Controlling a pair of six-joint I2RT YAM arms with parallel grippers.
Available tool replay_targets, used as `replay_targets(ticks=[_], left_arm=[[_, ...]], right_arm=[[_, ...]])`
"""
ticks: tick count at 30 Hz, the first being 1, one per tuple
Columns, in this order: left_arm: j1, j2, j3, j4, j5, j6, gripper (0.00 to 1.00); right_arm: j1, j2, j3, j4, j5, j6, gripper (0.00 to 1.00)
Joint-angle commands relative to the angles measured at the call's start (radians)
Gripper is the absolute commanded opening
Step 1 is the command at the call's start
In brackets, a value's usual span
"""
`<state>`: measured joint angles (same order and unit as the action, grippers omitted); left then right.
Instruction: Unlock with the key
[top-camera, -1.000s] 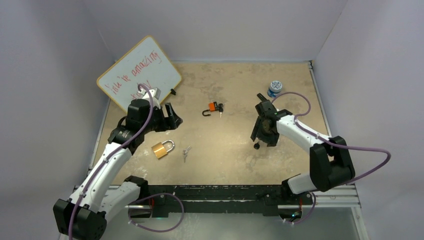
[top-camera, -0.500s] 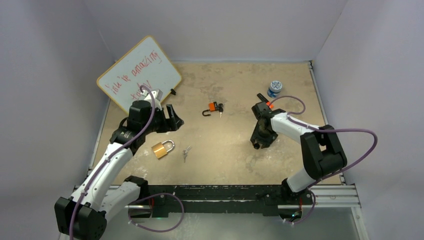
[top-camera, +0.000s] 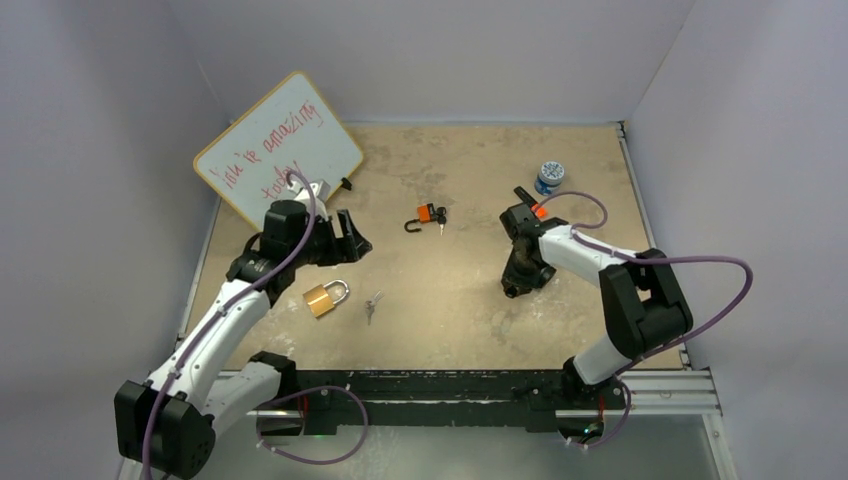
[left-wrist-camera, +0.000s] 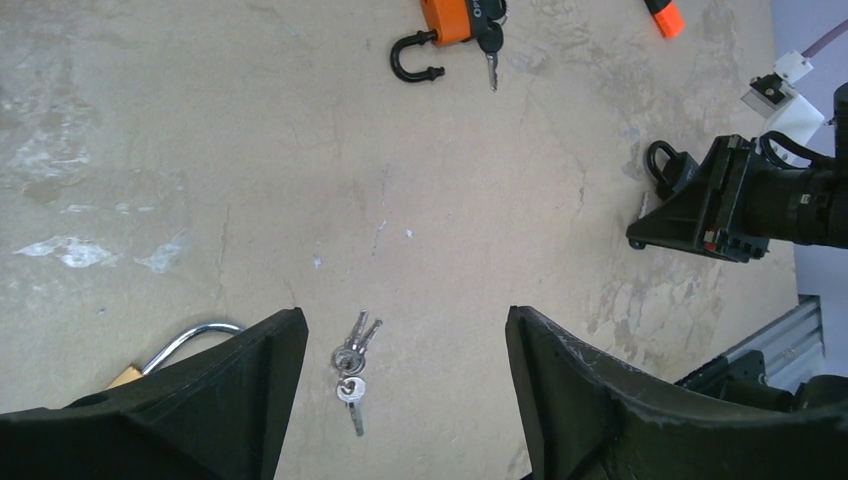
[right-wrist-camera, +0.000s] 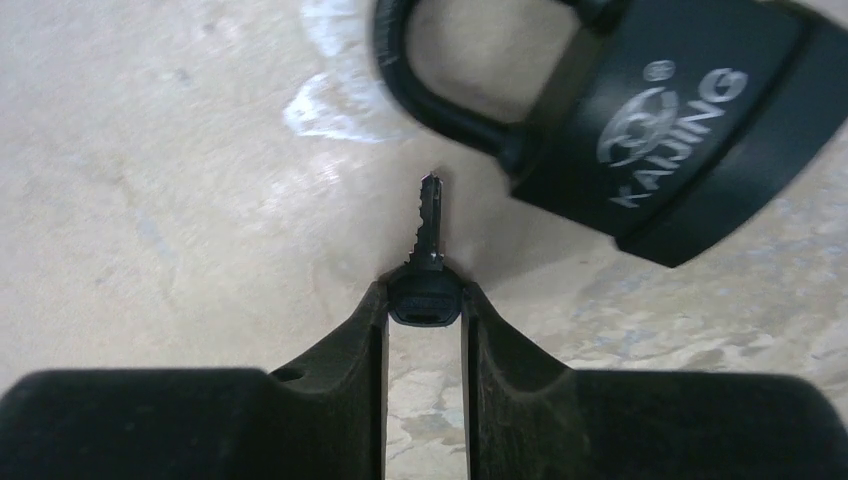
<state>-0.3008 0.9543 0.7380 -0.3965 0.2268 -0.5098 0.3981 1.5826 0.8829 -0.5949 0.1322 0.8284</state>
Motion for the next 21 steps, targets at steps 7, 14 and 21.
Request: replay_targets(ticks=[7, 14, 21], left_arm=[[0.006, 0.215, 0.040, 0.272, 0.345, -0.112, 0.82], [0.002, 0.352, 0.020, 0.497, 0.565, -0.153, 0.79], [-0.032, 0.326, -0.017, 0.463, 0.544, -0.044, 0.76]], right_arm=[[0.212, -0.102, 0.033, 0.180, -0.061, -0.208, 0.05], [0.339, -0.104, 0.037, 0.347, -0.242, -0.366, 0.05], [0.484, -0.070, 0.095, 0.425, -0.243, -0.443, 0.05]])
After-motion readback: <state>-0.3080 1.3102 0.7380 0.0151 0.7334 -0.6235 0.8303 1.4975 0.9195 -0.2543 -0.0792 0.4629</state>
